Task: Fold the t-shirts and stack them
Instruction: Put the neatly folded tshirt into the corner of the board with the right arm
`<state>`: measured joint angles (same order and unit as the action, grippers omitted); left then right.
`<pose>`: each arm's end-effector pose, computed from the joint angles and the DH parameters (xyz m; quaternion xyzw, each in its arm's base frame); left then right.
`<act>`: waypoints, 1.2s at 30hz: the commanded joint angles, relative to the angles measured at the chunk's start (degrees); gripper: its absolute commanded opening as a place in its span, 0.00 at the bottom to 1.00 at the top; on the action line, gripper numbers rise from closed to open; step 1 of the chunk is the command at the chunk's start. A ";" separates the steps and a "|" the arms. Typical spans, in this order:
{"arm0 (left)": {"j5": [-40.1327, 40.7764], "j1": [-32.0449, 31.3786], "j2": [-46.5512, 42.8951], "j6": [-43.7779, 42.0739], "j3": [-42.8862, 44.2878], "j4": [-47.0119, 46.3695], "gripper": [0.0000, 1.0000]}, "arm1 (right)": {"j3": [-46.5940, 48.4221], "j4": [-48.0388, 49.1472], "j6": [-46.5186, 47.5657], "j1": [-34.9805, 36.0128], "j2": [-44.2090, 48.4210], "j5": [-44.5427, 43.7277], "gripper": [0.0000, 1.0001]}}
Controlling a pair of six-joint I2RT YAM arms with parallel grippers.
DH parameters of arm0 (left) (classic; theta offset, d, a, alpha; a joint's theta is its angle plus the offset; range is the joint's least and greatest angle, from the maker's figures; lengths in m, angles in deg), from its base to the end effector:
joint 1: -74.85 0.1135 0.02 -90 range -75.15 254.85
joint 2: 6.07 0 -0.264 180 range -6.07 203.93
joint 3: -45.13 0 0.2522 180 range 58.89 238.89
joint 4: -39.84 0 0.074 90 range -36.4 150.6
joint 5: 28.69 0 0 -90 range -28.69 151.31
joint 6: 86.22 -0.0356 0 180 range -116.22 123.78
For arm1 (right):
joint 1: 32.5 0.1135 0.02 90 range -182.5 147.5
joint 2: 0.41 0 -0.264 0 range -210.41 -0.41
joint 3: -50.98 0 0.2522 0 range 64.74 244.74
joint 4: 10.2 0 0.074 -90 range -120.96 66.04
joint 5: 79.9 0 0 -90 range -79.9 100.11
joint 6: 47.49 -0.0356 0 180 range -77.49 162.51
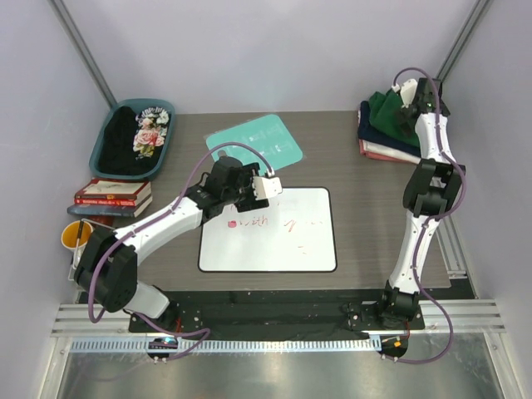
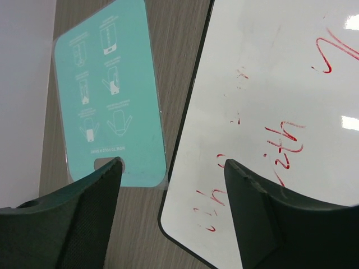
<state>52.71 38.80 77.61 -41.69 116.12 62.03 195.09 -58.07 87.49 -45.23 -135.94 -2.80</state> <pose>0.2609 -0.1965 0.2580 0.6035 0.6470 -0.0284 0.4653 0.5268 -0.1272 0.2672 -0.2032 0.8760 -0.2943 0.3237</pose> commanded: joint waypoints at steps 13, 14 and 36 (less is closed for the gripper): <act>-1.16 -0.25 -1.33 1.44 1.39 0.63 0.77 | -0.35 11.42 -2.08 6.75 6.68 -10.20 0.97; -1.33 -0.16 -1.24 1.53 1.39 0.63 0.77 | -0.53 12.04 -1.04 7.10 5.72 -10.90 0.95; -2.21 -0.25 1.40 0.12 3.94 2.82 0.76 | -22.58 28.49 9.09 16.07 -0.36 -12.67 0.90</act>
<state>52.01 38.80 78.35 -41.23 116.91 64.19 177.75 -23.87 100.34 -32.46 -140.02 -18.91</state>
